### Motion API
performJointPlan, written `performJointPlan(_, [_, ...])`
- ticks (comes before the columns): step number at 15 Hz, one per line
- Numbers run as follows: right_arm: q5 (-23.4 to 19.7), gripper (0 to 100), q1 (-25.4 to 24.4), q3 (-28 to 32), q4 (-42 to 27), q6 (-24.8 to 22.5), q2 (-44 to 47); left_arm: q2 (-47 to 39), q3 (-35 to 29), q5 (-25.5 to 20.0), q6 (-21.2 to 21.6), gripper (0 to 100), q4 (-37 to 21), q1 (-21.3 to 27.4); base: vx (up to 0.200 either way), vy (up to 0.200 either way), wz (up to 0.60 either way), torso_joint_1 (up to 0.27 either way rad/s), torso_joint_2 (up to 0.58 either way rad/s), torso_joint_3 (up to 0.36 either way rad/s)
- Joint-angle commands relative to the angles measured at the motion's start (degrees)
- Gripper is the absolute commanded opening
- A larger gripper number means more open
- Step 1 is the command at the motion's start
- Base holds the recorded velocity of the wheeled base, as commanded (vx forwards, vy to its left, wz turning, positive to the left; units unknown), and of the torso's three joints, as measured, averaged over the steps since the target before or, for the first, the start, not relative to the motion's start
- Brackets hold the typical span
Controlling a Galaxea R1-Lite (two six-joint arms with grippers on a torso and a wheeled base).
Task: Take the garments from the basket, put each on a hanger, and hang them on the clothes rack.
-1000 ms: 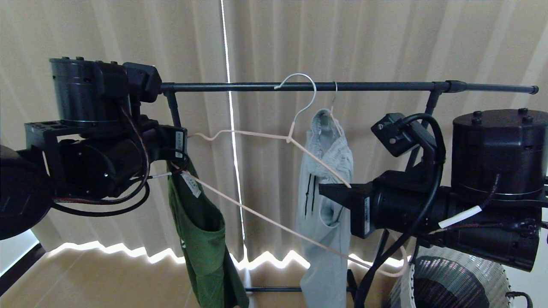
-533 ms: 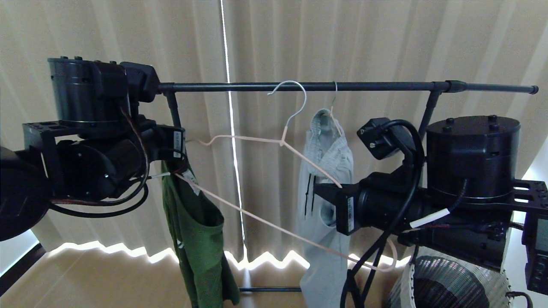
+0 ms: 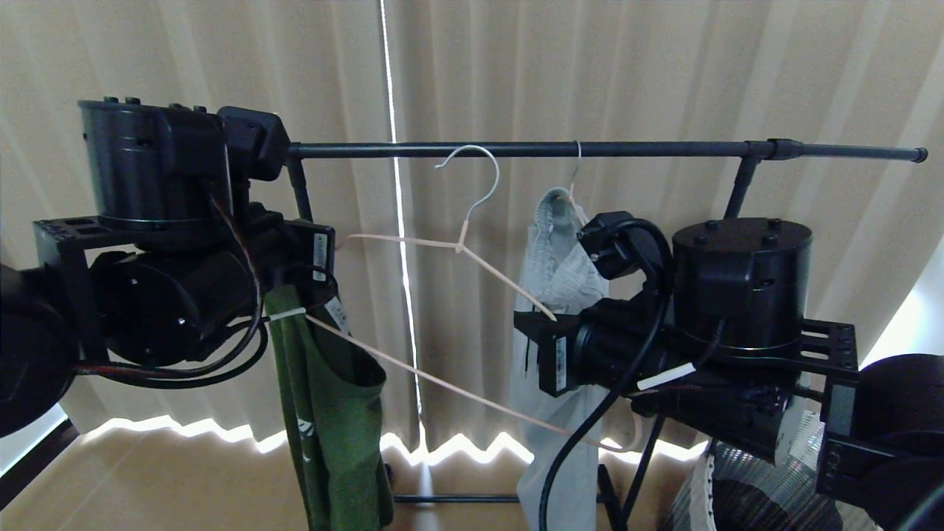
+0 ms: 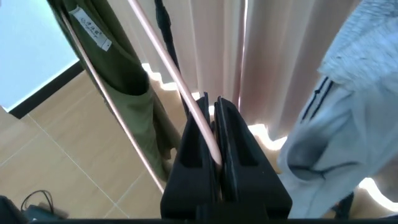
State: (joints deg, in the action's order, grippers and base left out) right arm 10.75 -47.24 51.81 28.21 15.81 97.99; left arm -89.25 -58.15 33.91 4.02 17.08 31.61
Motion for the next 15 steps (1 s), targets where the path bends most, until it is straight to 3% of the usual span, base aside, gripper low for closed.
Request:
performJointPlan(1, [0.1,0,-0.7,0.3,0.8,0.0,2.4,0.8,0.0,0.0,0.0,0,0.1,1.5,0.000,0.000,0.00,0.000,0.00,0.000])
performJointPlan(9, [0.1,0,-2.4,2.2,2.0,-0.2,5.0,4.3,-0.1,-0.3,-0.5,0,0.1,11.5,0.000,0.000,0.00,0.000,0.00,0.000])
performJointPlan(13, [0.1,0,-2.4,3.6,1.8,-0.2,6.2,4.4,0.0,-0.5,-0.2,0,0.0,12.2,0.000,0.000,0.00,0.000,0.00,0.000])
performJointPlan(15, [0.8,0,-2.2,2.7,1.1,-0.2,5.4,4.3,-0.1,-0.4,0.0,0,-0.9,9.0,0.000,0.000,0.00,0.000,0.00,0.000])
